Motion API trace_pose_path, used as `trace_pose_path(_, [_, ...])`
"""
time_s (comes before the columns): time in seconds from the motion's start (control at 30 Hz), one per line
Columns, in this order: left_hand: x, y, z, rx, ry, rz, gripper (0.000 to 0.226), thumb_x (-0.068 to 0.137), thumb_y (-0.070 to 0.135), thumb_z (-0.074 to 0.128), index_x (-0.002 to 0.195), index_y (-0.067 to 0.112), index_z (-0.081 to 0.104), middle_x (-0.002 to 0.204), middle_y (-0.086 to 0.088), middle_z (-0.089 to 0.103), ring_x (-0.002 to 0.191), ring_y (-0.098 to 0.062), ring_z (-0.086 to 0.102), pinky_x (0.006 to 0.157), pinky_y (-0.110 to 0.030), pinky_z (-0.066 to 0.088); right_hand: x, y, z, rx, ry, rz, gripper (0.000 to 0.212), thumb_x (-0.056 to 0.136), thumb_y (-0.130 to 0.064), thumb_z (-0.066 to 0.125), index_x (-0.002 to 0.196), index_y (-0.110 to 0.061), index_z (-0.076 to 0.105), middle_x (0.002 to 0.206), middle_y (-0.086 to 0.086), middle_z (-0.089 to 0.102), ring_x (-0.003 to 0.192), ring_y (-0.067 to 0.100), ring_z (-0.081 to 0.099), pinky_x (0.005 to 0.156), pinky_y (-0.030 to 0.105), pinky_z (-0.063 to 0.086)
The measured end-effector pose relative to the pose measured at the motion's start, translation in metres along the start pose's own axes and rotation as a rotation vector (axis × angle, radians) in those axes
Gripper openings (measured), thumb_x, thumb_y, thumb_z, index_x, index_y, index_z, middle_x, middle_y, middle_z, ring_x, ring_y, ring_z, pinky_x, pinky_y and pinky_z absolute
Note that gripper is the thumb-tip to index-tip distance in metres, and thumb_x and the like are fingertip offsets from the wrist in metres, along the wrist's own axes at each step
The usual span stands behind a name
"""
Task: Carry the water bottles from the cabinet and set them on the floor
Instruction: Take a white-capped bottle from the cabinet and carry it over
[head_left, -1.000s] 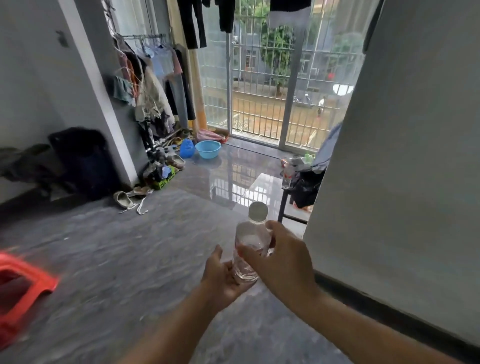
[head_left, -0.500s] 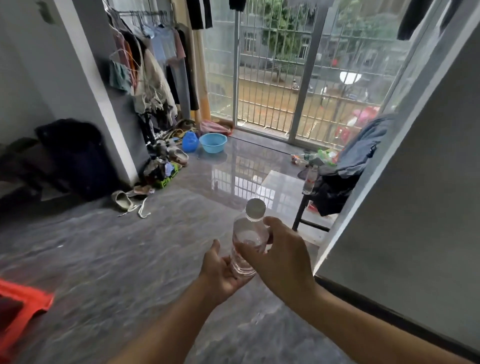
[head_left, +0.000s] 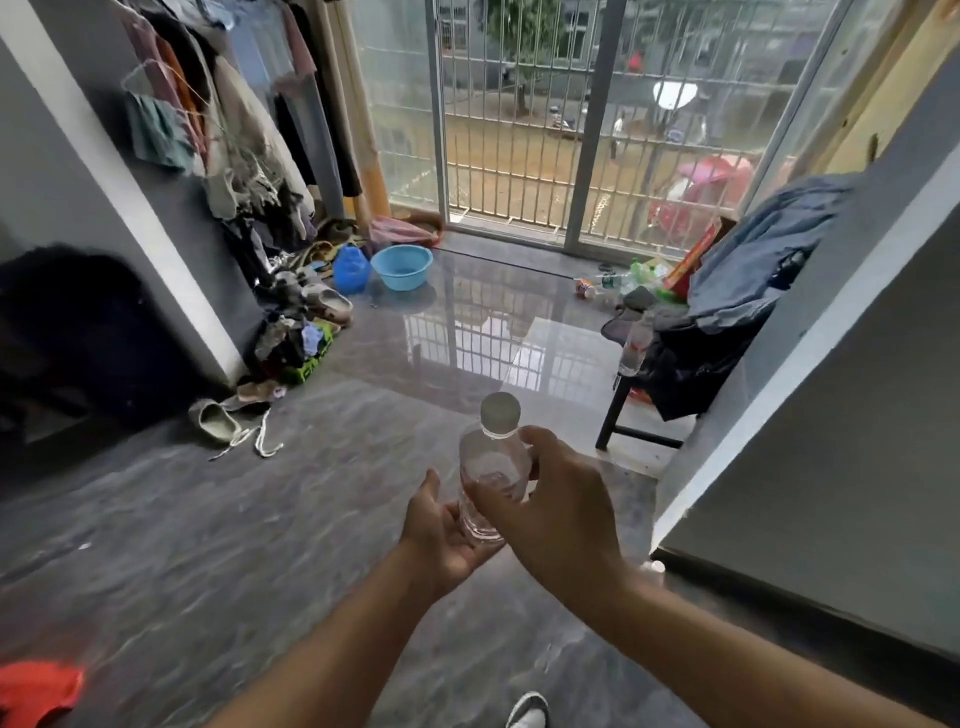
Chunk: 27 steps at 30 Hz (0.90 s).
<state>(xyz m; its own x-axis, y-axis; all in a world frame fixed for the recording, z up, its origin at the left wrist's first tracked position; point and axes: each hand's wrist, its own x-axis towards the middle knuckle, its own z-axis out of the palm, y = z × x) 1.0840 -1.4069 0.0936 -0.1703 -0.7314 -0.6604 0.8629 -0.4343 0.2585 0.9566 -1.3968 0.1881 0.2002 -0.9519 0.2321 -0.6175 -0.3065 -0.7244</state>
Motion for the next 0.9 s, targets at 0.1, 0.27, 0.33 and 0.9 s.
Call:
trace_pose_path(0.1, [0.036, 0.025, 0.004, 0.032, 0.039, 0.007, 0.084, 0.092, 0.065, 0.030, 0.098, -0.011, 0.066, 0.094, -0.030, 0.071, 0.079, -0.042, 0.071, 0.056, -0.047, 0.058, 0.037, 0.012, 0.014, 0.005, -0.023, 0.026, 0.057, 0.069, -0.054, 0.074, 0.115, -0.023, 0.060, 0.101, -0.006, 0.069, 0.088, 0.013, 0.065, 0.074, 0.036, 0.054])
trace_pose_path(0.27, [0.094, 0.064, 0.009, 0.038, 0.062, -0.009, 0.082, 0.091, 0.065, 0.031, 0.107, -0.009, 0.061, 0.103, -0.032, 0.068, 0.086, -0.044, 0.070, 0.058, -0.048, 0.058, 0.094, 0.031, 0.039, -0.008, -0.050, 0.055, 0.054, 0.070, -0.054, 0.072, 0.113, -0.024, 0.060, 0.099, -0.008, 0.068, 0.087, 0.012, 0.064, 0.074, 0.035, 0.053])
trace_pose_path(0.33, [0.114, 0.077, 0.009, 0.031, 0.055, -0.014, 0.083, 0.090, 0.067, 0.030, 0.111, -0.008, 0.060, 0.109, -0.031, 0.067, 0.092, -0.044, 0.068, 0.062, -0.048, 0.059, 0.110, 0.038, 0.049, -0.014, -0.060, 0.056, 0.053, 0.070, -0.053, 0.073, 0.112, -0.023, 0.060, 0.099, -0.008, 0.067, 0.087, 0.012, 0.063, 0.073, 0.034, 0.052])
trace_pose_path(0.9, [0.265, 0.145, -0.050, 0.162, 0.116, -0.009, 0.079, 0.092, 0.063, 0.031, 0.095, -0.002, 0.075, 0.108, -0.023, 0.070, 0.093, -0.037, 0.070, 0.082, -0.046, 0.049, 0.178, 0.096, 0.169, -0.061, 0.011, 0.191, 0.055, 0.070, -0.047, 0.076, 0.116, -0.023, 0.057, 0.100, -0.007, 0.066, 0.089, 0.013, 0.062, 0.070, 0.022, 0.045])
